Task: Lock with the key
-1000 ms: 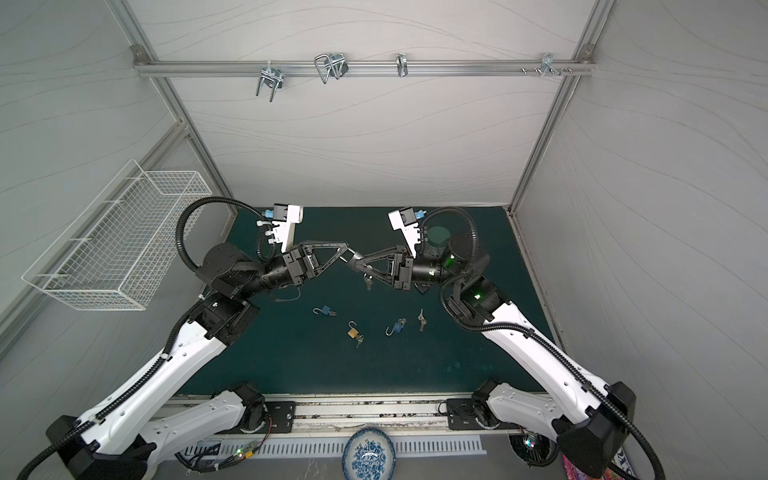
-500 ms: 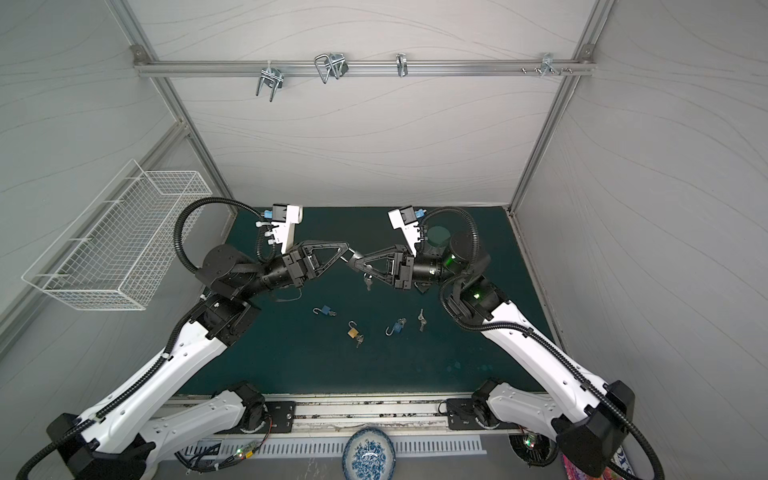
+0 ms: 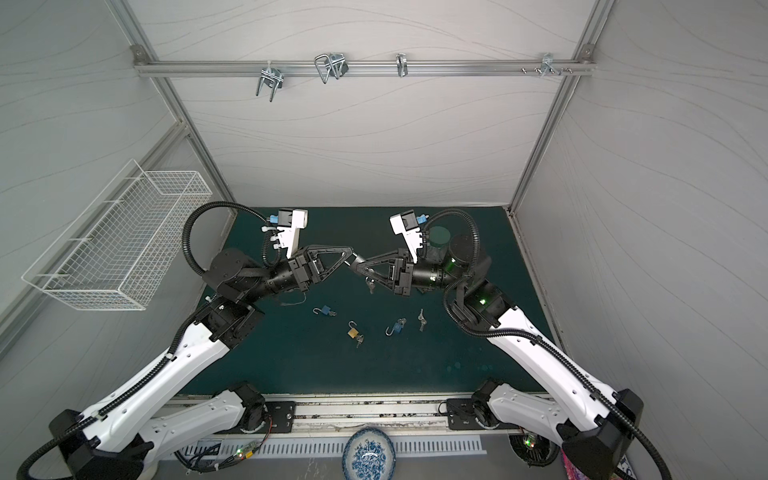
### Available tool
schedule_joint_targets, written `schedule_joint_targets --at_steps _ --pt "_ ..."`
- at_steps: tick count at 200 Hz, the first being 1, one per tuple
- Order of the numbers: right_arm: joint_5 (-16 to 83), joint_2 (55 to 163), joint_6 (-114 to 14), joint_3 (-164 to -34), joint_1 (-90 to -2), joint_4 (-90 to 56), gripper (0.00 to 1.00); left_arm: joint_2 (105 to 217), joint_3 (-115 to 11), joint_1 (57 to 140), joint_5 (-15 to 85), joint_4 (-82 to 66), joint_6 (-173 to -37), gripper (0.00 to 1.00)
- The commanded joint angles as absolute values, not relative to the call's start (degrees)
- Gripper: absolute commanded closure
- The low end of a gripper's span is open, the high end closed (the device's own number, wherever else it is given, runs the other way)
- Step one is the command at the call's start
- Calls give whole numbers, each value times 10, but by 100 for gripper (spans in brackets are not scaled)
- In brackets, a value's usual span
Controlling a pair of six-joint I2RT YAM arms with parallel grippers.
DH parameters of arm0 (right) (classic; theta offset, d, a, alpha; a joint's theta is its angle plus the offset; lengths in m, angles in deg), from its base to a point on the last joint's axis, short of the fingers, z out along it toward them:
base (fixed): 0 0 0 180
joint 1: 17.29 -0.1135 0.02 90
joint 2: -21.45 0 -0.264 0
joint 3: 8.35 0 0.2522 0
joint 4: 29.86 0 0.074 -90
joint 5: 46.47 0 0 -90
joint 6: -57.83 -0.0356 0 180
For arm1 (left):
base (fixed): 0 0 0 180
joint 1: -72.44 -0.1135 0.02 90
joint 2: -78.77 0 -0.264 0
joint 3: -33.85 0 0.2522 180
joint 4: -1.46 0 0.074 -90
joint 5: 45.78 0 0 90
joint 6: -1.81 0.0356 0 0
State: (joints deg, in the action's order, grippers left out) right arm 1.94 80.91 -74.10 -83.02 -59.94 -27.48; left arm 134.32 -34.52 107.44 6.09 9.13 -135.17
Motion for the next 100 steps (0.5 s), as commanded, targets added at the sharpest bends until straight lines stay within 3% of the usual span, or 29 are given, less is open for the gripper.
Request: schedule_joint_targets --at_steps 1,100 --pt "46 814 -767 -853 -606 -351 100 1348 -336 1095 21 55 -1340 100" --pt "49 869 -760 -920 -617 -370 100 1385 -309 1178 -1 32 -1312 100"
